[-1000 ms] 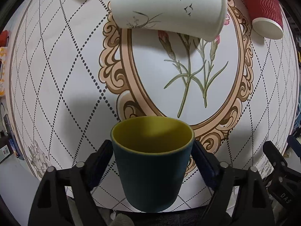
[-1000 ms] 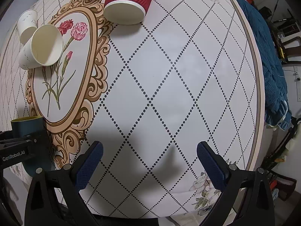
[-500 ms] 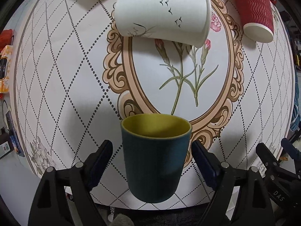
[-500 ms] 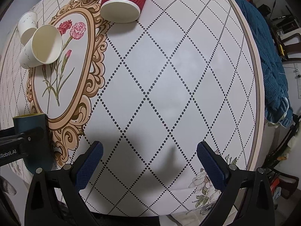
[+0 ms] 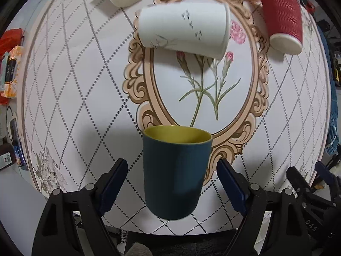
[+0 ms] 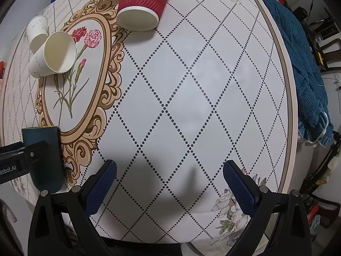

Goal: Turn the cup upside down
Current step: 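Lower the inverted teal cup onto the tablecloth and open the left gripper, then move the right gripper toward the inverted teal cup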

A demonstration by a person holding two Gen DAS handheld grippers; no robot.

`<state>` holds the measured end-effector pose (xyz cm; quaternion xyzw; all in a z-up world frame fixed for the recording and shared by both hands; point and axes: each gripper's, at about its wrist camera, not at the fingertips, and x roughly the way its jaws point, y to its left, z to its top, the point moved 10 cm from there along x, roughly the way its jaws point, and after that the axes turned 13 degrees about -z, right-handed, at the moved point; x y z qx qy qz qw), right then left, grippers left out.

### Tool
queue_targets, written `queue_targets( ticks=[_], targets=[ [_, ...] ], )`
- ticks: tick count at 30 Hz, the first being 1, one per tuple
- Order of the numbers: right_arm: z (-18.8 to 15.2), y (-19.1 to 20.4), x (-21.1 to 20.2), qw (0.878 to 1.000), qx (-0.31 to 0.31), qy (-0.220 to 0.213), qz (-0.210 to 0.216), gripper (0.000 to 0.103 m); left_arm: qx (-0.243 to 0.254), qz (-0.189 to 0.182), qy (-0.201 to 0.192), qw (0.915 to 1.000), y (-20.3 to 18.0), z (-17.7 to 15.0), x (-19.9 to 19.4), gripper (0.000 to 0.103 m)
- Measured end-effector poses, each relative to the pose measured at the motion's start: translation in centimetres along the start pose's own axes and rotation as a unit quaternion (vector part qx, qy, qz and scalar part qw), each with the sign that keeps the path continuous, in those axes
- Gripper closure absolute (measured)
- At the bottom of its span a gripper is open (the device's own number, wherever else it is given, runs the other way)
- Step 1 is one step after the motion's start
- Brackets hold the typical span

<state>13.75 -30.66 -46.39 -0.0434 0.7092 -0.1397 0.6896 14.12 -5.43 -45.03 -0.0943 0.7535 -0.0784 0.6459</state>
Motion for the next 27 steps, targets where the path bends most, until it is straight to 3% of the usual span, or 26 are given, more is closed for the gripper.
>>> queue_targets(
  ticks=[7,11,14,27],
  targets=[
    [-1.2,-0.8,-2.6,1.0,0.006,-0.013,0.019,0.001,0.008,0.018,-0.069,0.9974,0.4,-3.3,-7.4,0.018],
    [-2.2,-0.5,-5.0,0.999,0.009,-0.032,0.03,0.001,0.016,0.031,-0.079,0.9963,0.8,-6.6,-9.6,0.018],
    [-3.8,0.1,-7.0,0.998,0.009,-0.045,0.036,0.001,0.019,0.015,-0.086,0.996,0.5,-8.4,-10.9,0.018],
    [-9.6,-0.2,-14.9,0.993,0.054,-0.093,0.042,0.001,0.091,-0.029,-0.135,0.9862,-1.8,-10.7,-14.9,0.018]
  ],
)
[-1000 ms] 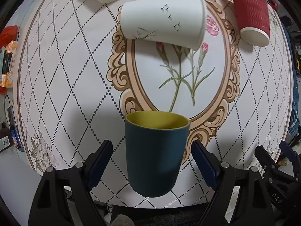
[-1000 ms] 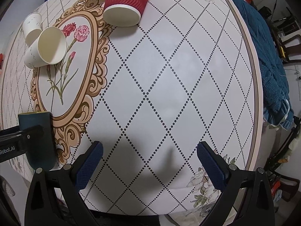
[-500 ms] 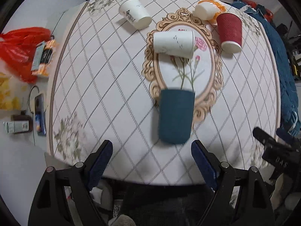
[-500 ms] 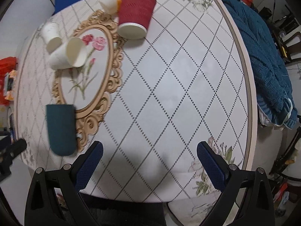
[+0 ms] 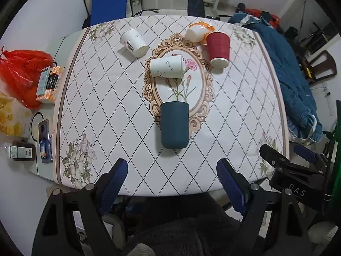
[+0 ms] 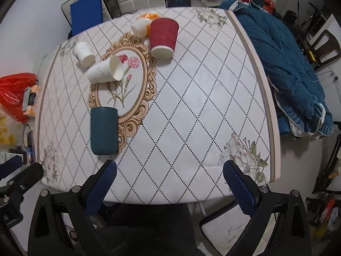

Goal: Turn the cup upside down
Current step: 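Move the right gripper toward the inverted teal cup, then close the right gripper around the teal cup's body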

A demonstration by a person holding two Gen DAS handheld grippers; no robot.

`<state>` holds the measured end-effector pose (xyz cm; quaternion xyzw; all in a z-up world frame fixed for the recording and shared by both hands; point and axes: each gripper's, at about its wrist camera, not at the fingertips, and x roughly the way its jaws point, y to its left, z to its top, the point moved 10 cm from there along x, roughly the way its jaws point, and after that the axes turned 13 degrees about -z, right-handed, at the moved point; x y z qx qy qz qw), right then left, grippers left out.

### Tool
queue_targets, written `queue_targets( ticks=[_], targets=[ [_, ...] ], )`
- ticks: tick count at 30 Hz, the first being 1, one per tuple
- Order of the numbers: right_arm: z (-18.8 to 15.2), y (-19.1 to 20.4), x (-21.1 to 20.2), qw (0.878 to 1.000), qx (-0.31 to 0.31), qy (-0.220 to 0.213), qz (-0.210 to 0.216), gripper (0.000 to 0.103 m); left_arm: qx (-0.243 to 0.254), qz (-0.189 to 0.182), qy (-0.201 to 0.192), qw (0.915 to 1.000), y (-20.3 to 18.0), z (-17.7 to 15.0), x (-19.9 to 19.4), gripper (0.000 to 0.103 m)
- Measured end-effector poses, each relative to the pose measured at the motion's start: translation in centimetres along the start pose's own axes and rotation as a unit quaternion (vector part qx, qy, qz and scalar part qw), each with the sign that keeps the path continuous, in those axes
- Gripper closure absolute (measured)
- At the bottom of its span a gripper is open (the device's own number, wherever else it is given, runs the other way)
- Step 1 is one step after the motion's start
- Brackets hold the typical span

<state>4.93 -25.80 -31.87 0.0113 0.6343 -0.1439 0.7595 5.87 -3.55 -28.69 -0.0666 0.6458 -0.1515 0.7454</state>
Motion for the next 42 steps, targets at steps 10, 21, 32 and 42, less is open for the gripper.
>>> queue_targets(
  ticks=[10,21,32,42],
  targets=[
    [-0.7,3.0,-3.3,1.0,-0.015,-0.02,0.015,0.001,-0.059,0.048,-0.056,0.9955,8.5,-0.8,-2.2,0.006],
    [0.3,12.5,-2.2,0.987,-0.158,-0.006,0.034,0.001,-0.195,0.098,-0.033,0.9754,18.8,-4.1,1.7,0.006],
    [0.2,20.3,-0.8,0.788,-0.59,-0.162,-0.074,0.001,-0.251,0.097,-0.008,0.963,20.5,-6.0,5.9,0.006],
    [-4.2,21.4,5.2,0.29,-0.891,-0.293,-0.189,0.006,-0.267,0.091,0.016,0.9591,20.6,-6.3,10.1,0.006]
  ],
)
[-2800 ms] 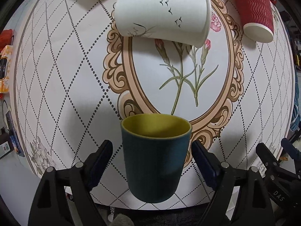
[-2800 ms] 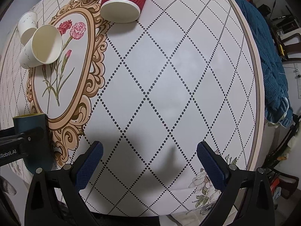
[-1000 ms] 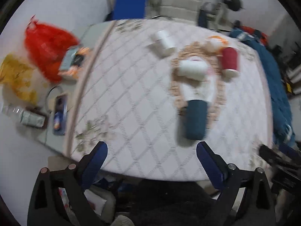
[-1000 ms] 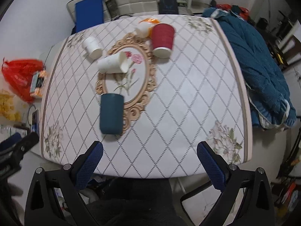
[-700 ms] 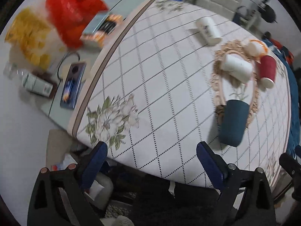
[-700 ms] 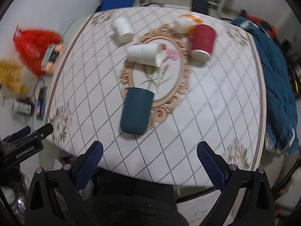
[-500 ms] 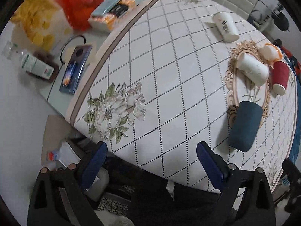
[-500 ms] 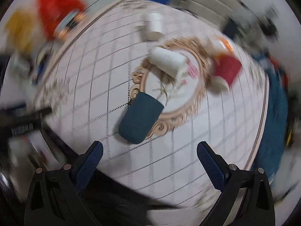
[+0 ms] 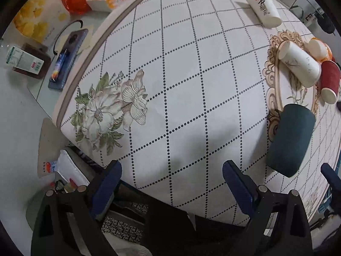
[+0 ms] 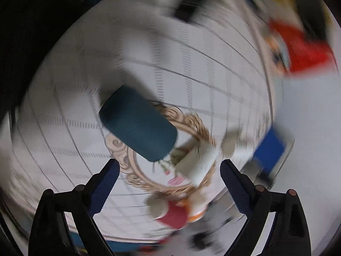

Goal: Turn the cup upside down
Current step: 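Close the right gripper around the teal cup's body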

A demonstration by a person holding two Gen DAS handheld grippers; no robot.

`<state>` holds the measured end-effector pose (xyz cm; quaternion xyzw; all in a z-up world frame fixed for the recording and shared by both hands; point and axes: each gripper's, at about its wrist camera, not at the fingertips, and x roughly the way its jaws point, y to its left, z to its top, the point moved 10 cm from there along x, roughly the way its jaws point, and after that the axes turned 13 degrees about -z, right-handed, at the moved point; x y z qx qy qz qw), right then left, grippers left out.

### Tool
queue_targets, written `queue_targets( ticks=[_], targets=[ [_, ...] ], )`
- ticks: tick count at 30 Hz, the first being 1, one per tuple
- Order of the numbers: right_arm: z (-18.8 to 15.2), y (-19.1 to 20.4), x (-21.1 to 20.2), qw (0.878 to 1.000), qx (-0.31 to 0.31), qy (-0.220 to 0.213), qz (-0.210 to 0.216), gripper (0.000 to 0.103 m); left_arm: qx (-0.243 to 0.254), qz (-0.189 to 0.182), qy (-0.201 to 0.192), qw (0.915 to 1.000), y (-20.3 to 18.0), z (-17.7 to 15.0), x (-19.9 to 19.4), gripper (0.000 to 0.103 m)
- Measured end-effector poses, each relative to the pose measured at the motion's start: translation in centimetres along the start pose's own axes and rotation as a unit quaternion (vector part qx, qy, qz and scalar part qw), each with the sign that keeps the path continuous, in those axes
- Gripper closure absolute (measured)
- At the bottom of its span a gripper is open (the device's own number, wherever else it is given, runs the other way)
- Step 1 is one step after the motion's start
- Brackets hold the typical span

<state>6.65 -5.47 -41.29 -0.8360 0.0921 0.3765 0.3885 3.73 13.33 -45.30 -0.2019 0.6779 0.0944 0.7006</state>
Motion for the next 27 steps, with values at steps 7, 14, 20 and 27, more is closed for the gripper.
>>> queue_targets(
  ticks=[7,14,20,27],
  targets=[
    [0.7,5.1,2.7,0.953,-0.277,-0.092,-0.088,0.007,-0.024,-0.001,0.01,0.9997,0.9,0.2,1.8,0.006],
    [1.0,6.5,4.3,0.912,-0.369,-0.145,-0.106,0.01,-0.039,-0.001,0.025,0.9989,1.5,0.0,3.5,0.006],
    [1.8,6.9,5.8,0.899,-0.393,-0.16,-0.109,0.022,-0.034,0.003,0.033,0.9989,1.4,0.2,4.1,0.006],
    [2.9,5.8,6.8,0.917,-0.351,-0.163,-0.094,0.028,-0.028,0.006,0.034,0.999,0.3,1.3,4.0,0.006]
  ],
)
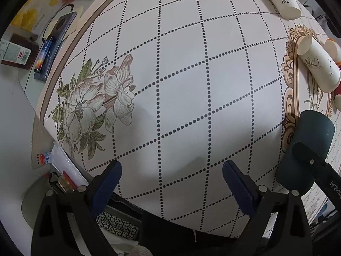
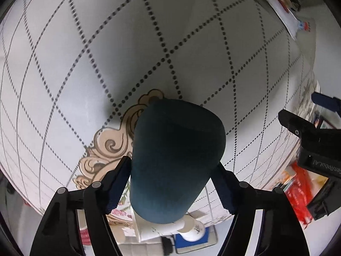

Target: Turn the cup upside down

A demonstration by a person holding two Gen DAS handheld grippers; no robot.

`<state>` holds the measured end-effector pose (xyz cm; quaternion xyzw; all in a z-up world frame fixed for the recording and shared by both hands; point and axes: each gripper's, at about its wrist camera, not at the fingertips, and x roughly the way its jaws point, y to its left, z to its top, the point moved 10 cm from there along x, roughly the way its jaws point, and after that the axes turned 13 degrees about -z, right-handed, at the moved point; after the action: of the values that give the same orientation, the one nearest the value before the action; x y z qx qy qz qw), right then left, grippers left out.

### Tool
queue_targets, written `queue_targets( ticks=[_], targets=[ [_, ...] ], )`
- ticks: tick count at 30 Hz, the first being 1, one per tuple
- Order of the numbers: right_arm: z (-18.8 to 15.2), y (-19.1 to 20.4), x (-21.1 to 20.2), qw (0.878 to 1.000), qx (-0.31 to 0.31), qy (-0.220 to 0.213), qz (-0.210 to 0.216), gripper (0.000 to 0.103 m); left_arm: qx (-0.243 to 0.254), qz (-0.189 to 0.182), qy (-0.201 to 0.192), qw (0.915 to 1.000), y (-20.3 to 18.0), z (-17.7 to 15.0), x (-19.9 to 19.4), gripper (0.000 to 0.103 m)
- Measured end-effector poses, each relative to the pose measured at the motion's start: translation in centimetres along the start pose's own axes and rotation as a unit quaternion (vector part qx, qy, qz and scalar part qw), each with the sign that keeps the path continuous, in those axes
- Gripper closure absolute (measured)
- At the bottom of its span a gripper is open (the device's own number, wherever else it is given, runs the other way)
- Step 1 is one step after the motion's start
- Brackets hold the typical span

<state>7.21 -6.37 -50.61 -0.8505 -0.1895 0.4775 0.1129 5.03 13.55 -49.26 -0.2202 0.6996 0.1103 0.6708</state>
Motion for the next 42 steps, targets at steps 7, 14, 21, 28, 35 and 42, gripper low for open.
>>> queue_targets(
  ticks=[7,14,21,28,35,42],
  targets=[
    [0.1,-1.3,-0.1,0.999,0.048,0.006,-0.003,0.029,0.011,0.003,0.0,0.9999,-2.2,1.1,-0.8,0.006],
    [-0.1,-3.4,0.0,0.992,0.124,0.028,-0.011,0.03,0.019,0.009,-0.002,0.9998,-3.1,1.9,-1.7,0.006],
    [-1.8,-4.6,0.4,0.969,0.235,0.072,0.023,0.03,0.032,0.013,-0.008,0.9994,-4.0,2.6,-2.9,0.006],
    [-4.5,-5.3,0.6,0.888,0.426,0.129,0.118,0.03,0.051,0.014,-0.017,0.9984,-5.6,3.6,-4.0,0.006],
    [-5.3,-2.3,-0.6,0.746,0.599,0.182,0.229,0.03,0.077,0.012,-0.021,0.9967,-8.0,4.5,-4.4,0.006],
    [-6.0,1.3,-1.1,0.583,0.715,0.225,0.313,0.029,0.1,0.011,-0.017,0.9948,-9.9,4.4,-4.3,0.006]
  ],
)
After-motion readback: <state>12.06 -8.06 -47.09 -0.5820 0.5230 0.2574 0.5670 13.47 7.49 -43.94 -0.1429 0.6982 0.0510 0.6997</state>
